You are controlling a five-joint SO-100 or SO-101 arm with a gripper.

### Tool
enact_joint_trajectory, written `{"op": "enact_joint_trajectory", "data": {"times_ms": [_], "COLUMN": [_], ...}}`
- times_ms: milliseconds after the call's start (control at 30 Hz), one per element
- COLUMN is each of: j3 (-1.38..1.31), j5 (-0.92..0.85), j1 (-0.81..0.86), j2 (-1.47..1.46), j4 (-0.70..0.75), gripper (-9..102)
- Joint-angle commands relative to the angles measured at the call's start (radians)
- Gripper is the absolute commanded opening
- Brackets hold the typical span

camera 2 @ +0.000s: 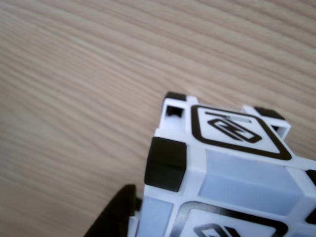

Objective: Stack cubes from left to right.

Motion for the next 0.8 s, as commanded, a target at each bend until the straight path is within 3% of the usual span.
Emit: {"op": "enact_joint_trajectory", "data": {"times_ms": [0, 533, 767], "j3": [-0.025, -0.023, -0.025], "j5": [-0.012, 0.003, -0.044], "j1": [-0.005, -0.006, -0.006], "j2": [0.005, -0.067, -0.067], "j4": [-0.008, -0.008, -0.009], "gripper": [43, 41, 24]}}
